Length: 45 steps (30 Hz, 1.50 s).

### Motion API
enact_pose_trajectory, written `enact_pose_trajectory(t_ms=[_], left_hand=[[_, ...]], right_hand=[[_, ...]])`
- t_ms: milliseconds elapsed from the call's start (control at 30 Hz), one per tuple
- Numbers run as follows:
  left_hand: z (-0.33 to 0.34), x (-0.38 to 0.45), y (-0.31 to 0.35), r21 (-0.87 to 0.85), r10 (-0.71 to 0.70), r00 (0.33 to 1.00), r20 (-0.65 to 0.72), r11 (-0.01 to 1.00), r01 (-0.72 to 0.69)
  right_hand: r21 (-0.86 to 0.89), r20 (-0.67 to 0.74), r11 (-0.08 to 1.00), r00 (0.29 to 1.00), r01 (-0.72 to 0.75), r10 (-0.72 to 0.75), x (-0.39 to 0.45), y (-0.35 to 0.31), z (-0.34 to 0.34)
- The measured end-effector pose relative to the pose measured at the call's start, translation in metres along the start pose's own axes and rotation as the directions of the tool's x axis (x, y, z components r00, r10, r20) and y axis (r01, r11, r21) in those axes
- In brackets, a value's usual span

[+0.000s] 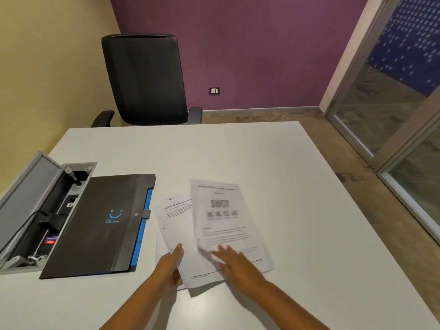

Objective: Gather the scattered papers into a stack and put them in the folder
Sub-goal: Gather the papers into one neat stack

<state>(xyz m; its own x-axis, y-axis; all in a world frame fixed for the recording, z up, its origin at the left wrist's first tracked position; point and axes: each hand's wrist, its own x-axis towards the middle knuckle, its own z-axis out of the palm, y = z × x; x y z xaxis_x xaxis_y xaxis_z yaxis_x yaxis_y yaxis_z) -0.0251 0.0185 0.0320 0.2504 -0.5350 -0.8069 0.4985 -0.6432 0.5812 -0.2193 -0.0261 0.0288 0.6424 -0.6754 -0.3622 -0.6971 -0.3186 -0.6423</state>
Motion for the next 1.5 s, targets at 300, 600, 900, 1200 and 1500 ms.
enact_pose_trajectory(t_ms=[300, 600, 900, 1200, 1500], left_hand=[[0.003, 0.003, 0.000, 0.104, 0.135, 0.989, 0.058, 0.985, -0.140], [0.014, 0.013, -0.010, 0.414, 0.211, 0.977, 0.021, 0.888, -0.200], [0.028, 0.001, 0.015, 0.442, 0.346, 0.890, 0.298, 0.776, -0.450], [0.042, -0.016, 0.047, 0.249, 0.501, 0.825, 0.262, 0.791, -0.559], [0.062, -0.031, 0.060, 0.172, 0.640, 0.713, 0.288, 0.698, -0.696]], right_hand=[[0.209, 0.264, 0.978, 0.964, -0.028, -0.029, 0.000, -0.005, 0.006], [0.336, -0.192, 0.931, 0.957, -0.144, 0.217, -0.011, 0.056, -0.042], [0.684, -0.172, 0.697, 0.880, -0.216, 0.442, -0.017, 0.081, -0.073], [0.764, -0.394, 0.637, 0.858, 0.107, 0.329, -0.032, 0.045, -0.111], [0.741, -0.459, 0.659, 0.812, 0.126, 0.361, -0.023, 0.024, -0.109]])
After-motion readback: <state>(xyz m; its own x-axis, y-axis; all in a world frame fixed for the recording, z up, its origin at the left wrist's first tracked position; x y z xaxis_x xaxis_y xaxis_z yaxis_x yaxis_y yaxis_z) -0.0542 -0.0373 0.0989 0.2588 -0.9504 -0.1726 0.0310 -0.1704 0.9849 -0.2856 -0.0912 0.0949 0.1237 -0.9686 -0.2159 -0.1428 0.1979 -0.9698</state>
